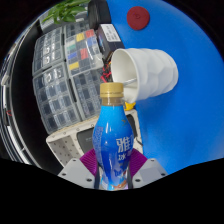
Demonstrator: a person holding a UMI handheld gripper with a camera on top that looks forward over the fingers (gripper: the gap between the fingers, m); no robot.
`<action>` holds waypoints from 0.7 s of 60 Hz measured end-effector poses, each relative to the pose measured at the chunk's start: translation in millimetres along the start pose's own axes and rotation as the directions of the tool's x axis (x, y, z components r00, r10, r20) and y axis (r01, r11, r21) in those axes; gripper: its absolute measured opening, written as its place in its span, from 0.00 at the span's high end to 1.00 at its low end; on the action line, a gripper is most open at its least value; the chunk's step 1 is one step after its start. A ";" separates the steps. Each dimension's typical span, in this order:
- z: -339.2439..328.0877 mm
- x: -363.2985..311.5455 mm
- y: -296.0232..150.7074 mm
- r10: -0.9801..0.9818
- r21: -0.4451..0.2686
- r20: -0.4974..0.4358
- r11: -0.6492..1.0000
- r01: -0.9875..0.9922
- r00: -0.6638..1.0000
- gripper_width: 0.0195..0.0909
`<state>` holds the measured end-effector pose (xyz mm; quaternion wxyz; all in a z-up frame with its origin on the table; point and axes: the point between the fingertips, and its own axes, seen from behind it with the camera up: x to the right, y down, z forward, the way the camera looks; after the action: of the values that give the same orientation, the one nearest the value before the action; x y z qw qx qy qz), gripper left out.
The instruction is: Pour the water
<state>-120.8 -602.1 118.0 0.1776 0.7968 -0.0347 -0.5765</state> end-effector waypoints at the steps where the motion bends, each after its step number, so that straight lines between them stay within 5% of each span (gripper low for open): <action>1: 0.0 0.5 0.1 0.000 0.000 -0.002 1.000 0.000 1.000 0.74; 9: -2.0 1.2 -1.4 -0.065 -0.008 -0.010 0.998 0.065 0.998 0.75; 18: -13.8 -21.6 -9.9 -0.431 -0.012 -0.051 0.902 0.431 0.901 0.74; 30: -38.9 -102.2 -60.6 -0.871 0.072 -0.138 0.465 0.882 0.471 0.74; 42: -68.3 -158.7 -126.2 -0.959 0.124 -0.277 0.025 0.992 0.059 0.72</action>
<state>-128.9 -426.3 239.7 -0.3789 0.6509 0.4480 -0.4818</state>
